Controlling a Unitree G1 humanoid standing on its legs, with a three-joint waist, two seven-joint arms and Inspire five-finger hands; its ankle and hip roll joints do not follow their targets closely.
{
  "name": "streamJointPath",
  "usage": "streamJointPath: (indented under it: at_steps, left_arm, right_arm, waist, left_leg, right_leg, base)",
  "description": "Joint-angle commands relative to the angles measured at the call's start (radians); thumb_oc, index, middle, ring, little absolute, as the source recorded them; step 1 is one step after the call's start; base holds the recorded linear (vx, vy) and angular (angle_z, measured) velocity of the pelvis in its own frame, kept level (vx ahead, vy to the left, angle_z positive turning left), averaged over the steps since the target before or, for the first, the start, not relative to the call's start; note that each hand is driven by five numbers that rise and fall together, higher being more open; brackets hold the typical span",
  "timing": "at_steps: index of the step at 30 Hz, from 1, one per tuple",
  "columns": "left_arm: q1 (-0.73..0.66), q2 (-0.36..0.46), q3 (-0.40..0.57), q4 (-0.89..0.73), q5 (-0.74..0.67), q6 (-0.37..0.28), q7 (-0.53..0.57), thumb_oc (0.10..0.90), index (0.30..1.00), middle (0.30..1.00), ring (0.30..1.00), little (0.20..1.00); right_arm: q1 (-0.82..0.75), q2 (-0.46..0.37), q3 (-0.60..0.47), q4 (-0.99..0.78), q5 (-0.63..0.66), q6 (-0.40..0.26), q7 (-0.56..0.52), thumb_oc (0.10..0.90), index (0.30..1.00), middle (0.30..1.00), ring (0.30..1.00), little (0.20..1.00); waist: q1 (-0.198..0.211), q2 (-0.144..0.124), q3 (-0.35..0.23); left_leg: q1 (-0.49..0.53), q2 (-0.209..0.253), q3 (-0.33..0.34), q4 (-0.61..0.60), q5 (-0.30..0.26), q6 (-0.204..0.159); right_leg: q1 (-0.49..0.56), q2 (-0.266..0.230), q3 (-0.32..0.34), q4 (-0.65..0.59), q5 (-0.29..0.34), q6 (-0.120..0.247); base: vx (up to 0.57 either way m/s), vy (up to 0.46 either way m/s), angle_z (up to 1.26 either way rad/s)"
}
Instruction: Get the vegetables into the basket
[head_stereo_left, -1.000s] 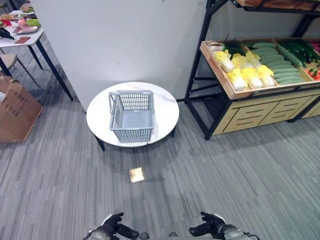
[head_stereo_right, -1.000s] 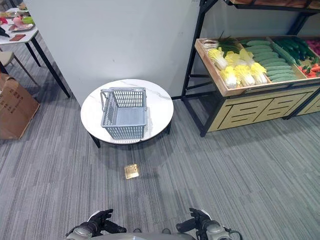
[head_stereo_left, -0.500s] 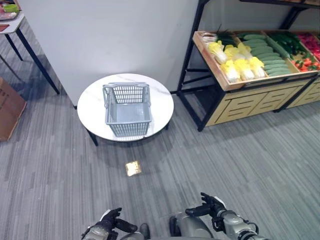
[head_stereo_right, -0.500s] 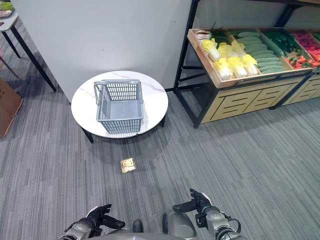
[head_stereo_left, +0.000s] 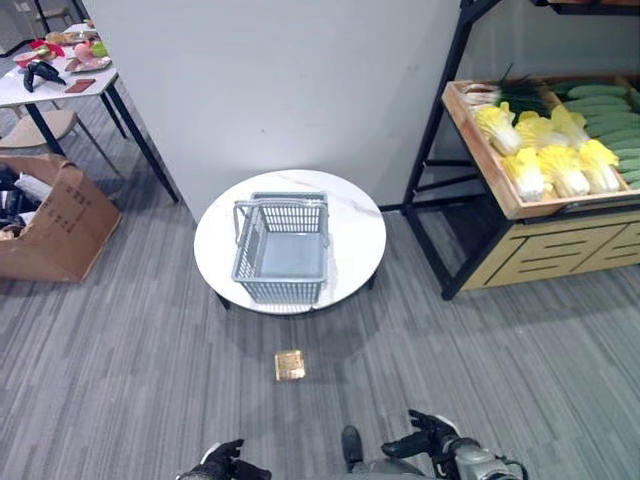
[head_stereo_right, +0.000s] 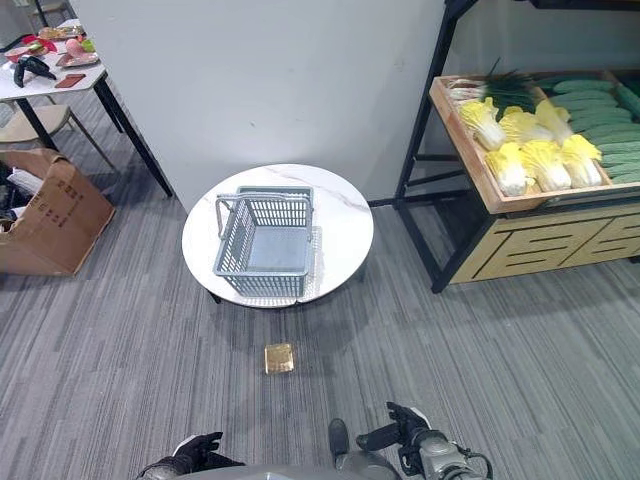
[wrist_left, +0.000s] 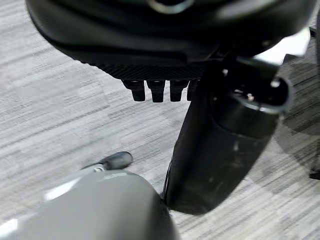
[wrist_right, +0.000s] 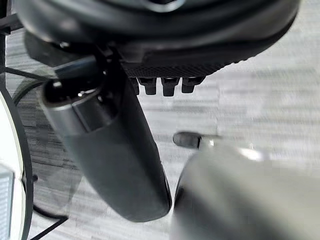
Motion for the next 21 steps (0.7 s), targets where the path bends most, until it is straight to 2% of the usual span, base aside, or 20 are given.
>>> streamJointPath:
  at_steps: [1,4,5,7,8,10,11,15,21]
  left_arm:
    - [-0.053,0.006,-0.041,-0.006,0.003,-0.009,-0.005,0.9,1.0,1.0,1.0,1.0]
    - [-0.084,0.009,-0.07,-0.023,0.006,-0.008,-0.014,0.9,1.0,1.0,1.0,1.0]
    - [-0.087,0.012,-0.083,-0.03,0.016,-0.009,-0.017,0.9,1.0,1.0,1.0,1.0]
    - [-0.093,0.018,-0.102,-0.038,0.035,-0.009,-0.018,0.9,1.0,1.0,1.0,1.0]
    - [-0.091,0.018,-0.098,-0.036,0.032,-0.007,-0.019,0.9,1.0,1.0,1.0,1.0]
    - [-0.086,0.015,-0.093,-0.024,0.037,-0.007,-0.013,0.9,1.0,1.0,1.0,1.0]
    - [-0.083,0.013,-0.096,-0.015,0.052,-0.004,-0.001,0.9,1.0,1.0,1.0,1.0]
    - [-0.06,0.009,-0.078,0.0,0.031,-0.009,0.0,0.9,1.0,1.0,1.0,1.0]
    - [-0.045,0.029,-0.056,0.008,0.024,-0.008,0.006,0.9,1.0,1.0,1.0,1.0]
  right_arm:
    - [0.014,-0.041,0.02,0.042,-0.016,-0.003,-0.003,0.9,1.0,1.0,1.0,1.0]
    - [0.012,-0.048,0.033,0.037,-0.028,-0.003,-0.001,0.9,1.0,1.0,1.0,1.0]
    - [0.013,-0.05,0.042,0.032,-0.035,-0.001,0.002,0.9,1.0,1.0,1.0,1.0]
    - [0.015,-0.059,0.045,0.035,-0.045,0.003,0.002,0.9,1.0,1.0,1.0,1.0]
    - [0.019,-0.062,0.037,0.033,-0.041,0.004,0.0,0.9,1.0,1.0,1.0,1.0]
    - [0.021,-0.062,0.034,0.024,-0.043,0.003,-0.007,0.9,1.0,1.0,1.0,1.0]
    - [0.022,-0.063,0.036,0.023,-0.052,-0.001,-0.012,0.9,1.0,1.0,1.0,1.0]
    - [0.0,-0.059,0.036,-0.021,-0.043,-0.02,-0.032,0.9,1.0,1.0,1.0,1.0]
    - [-0.036,-0.059,0.007,-0.107,0.035,-0.022,-0.031,0.9,1.0,1.0,1.0,1.0]
  waist:
    - [-0.019,-0.009,0.038]
    - [-0.026,-0.025,0.078]
    - [-0.028,-0.031,0.087]
    - [-0.042,-0.041,0.09]
    - [-0.047,-0.044,0.083]
    - [-0.05,-0.04,0.068]
    - [-0.05,-0.035,0.063]
    - [-0.045,-0.022,0.04]
    - [-0.023,-0.036,0.033]
  left_leg:
    - [-0.084,-0.03,0.011,0.187,0.065,-0.019]
    - [-0.233,-0.026,0.0,0.453,0.165,-0.054]
    - [-0.242,-0.024,0.01,0.469,0.165,-0.048]
    - [-0.25,0.002,0.068,0.394,0.144,-0.028]
    - [-0.251,0.002,0.092,0.304,0.114,-0.017]
    - [-0.24,-0.03,0.07,0.128,0.087,-0.004]
    - [-0.26,-0.039,0.058,0.086,0.098,-0.002]
    - [-0.195,-0.049,0.053,0.012,0.082,0.013]
    - [-0.149,-0.056,0.086,0.003,0.058,0.036]
  right_leg:
    - [-0.008,-0.009,0.04,0.075,-0.14,0.075]
    - [0.019,-0.02,0.002,0.07,-0.137,0.047]
    - [0.027,-0.022,-0.001,0.072,-0.143,0.042]
    - [0.041,-0.044,-0.012,0.072,-0.153,0.046]
    - [0.045,-0.059,-0.018,0.068,-0.153,0.053]
    - [0.048,-0.076,-0.026,0.054,-0.154,0.068]
    - [0.046,-0.079,-0.035,0.058,-0.155,0.073]
    - [0.056,-0.072,-0.005,0.058,-0.172,0.081]
    - [0.077,-0.083,0.02,0.078,-0.185,0.091]
  base:
    - [0.11,-0.217,0.41]
    - [0.02,-0.168,0.41]
    - [0.05,-0.122,0.43]
    - [0.09,-0.053,0.29]
    - [0.09,0.022,0.08]
    - [0.08,0.086,0.14]
    - [0.1,0.113,0.11]
    - [0.15,0.131,-0.14]
    - [0.12,0.133,-0.13]
